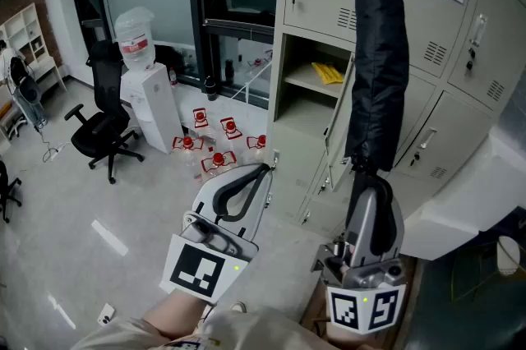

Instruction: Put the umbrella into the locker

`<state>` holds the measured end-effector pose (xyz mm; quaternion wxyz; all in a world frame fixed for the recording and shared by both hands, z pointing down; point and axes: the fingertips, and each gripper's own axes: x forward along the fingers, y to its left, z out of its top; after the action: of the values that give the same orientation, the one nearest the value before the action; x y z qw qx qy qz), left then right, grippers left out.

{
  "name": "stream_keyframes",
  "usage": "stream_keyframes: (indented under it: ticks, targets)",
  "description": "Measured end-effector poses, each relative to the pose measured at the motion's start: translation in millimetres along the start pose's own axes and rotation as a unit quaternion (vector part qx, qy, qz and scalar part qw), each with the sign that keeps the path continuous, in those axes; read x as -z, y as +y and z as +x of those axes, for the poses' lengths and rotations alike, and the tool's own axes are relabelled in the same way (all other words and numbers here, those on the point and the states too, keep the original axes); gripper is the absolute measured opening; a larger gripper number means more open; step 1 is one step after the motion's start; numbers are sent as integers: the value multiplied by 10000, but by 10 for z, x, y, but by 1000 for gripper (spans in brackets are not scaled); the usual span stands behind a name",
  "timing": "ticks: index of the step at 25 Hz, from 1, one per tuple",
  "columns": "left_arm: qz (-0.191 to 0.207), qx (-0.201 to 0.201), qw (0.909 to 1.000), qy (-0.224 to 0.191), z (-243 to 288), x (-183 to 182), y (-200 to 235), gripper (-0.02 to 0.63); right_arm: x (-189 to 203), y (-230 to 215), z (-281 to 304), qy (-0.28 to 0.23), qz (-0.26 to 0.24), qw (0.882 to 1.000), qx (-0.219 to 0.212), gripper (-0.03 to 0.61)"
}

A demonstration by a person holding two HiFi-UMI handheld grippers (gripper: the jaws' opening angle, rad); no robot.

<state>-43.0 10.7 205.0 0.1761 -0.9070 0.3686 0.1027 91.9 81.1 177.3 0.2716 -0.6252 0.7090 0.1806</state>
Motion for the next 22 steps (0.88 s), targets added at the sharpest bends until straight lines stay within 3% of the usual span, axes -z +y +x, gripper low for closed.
stream_keyframes:
  ticks: [14, 22]
  targets:
    - [-26, -20, 9999, 107, 99, 89, -106, 9, 168, -169, 58, 567, 198, 9982, 38, 37]
    - [-3, -47, 9999, 150, 263, 164, -305, 9, 265, -318, 16, 819, 406, 9956, -184, 37]
